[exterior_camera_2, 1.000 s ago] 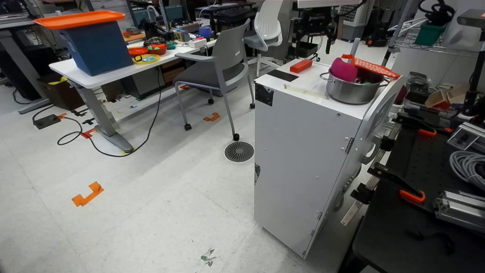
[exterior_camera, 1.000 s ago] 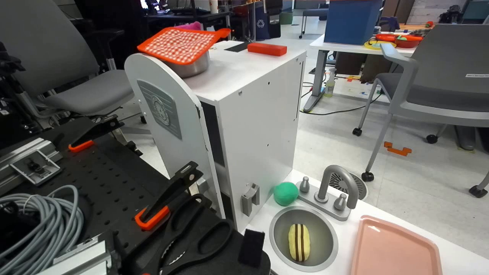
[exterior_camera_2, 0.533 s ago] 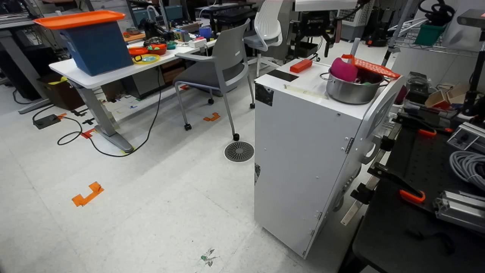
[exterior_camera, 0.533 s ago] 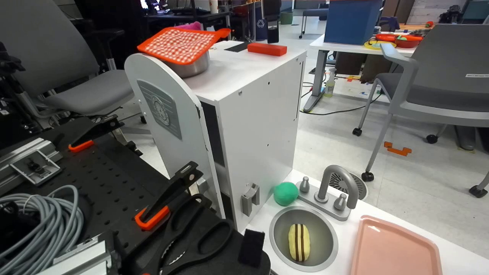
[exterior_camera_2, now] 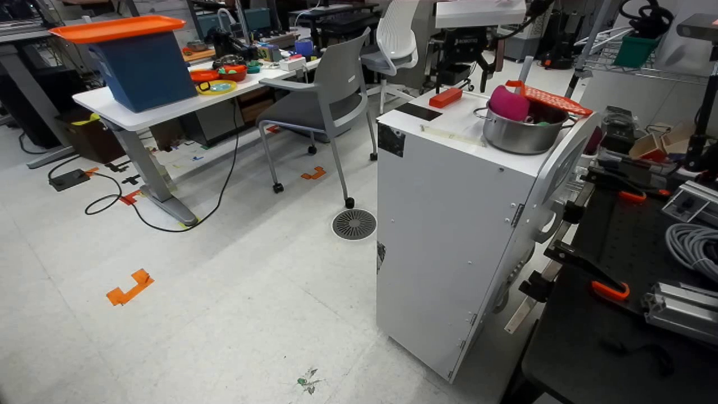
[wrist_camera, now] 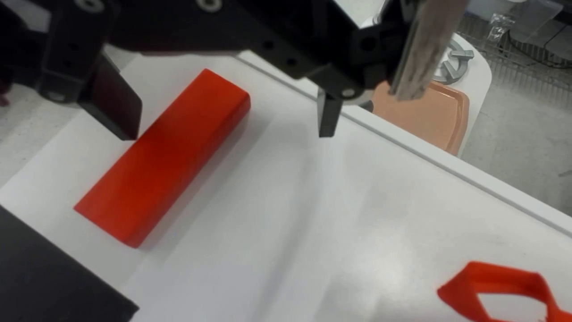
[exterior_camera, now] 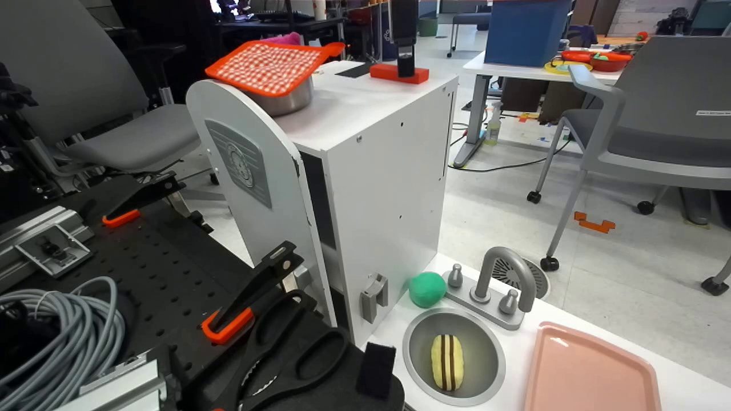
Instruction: Pick up the items on top of the cabinet and put them in the pot.
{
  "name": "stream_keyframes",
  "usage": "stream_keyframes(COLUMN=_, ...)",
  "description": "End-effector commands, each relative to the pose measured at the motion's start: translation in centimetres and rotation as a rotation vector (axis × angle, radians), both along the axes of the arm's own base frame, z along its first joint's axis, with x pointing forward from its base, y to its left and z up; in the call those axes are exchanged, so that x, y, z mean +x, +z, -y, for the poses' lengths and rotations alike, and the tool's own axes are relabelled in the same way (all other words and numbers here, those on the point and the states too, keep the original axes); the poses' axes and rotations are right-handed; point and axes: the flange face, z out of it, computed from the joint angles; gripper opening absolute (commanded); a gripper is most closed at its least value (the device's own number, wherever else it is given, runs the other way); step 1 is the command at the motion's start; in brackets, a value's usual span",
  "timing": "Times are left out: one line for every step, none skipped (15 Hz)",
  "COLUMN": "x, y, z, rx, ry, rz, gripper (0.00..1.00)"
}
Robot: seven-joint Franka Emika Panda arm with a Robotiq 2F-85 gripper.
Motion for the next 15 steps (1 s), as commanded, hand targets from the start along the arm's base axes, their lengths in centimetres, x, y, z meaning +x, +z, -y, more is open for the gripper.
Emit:
stream_keyframes(x=0.73, y=-0.03, z=0.13, rx=0.009, ry=-0.031, rz=0.014, gripper=1.0)
stream_keyframes(x=0.76, y=-0.11, z=0.14, rx=0.008, ry=-0.032, rz=0.013, gripper=1.0)
stream_keyframes(x=0.8, y=-0.21, z=0.17, rx=0.006, ry=-0.034, rz=0.012, gripper=1.0)
stream_keyframes(x=0.81, y=-0.3, z=0.19, rx=0.006, ry=-0.036, rz=0.011, gripper=1.0)
stream_keyframes(x=0.82, y=-0.37, z=0.21, rx=0.005, ry=-0.038, rz=0.01, gripper=0.88)
stream_keyframes(x=0.84, y=-0.41, z=0.21, rx=0.004, ry=-0.039, rz=0.01, gripper=0.74)
stream_keyframes(x=0.83, y=-0.43, z=0.21, rx=0.005, ry=-0.041, rz=0.01, gripper=0.65)
stream_keyframes(x=0.84, y=-0.47, z=0.23, rx=0.004, ry=-0.042, rz=0.01, gripper=0.58)
stream_keyframes(x=0.88, y=-0.46, z=0.24, rx=0.004, ry=-0.045, rz=0.011, gripper=0.49)
stream_keyframes(x=1.0, y=-0.3, z=0.25, rx=0.003, ry=-0.047, rz=0.014, gripper=0.42)
stream_keyframes(x=1.05, y=-0.22, z=0.26, rx=0.003, ry=-0.047, rz=0.017, gripper=0.35)
stream_keyframes(x=1.08, y=-0.14, z=0.26, rx=0.004, ry=-0.048, rz=0.019, gripper=0.27)
stream_keyframes(x=1.11, y=-0.07, z=0.26, rx=0.004, ry=-0.049, rz=0.021, gripper=0.2)
stream_keyframes(x=1.12, y=-0.03, z=0.26, rx=0.003, ry=-0.049, rz=0.022, gripper=0.12)
stream_keyframes(x=1.14, y=0.02, z=0.28, rx=0.004, ry=-0.05, rz=0.023, gripper=0.08)
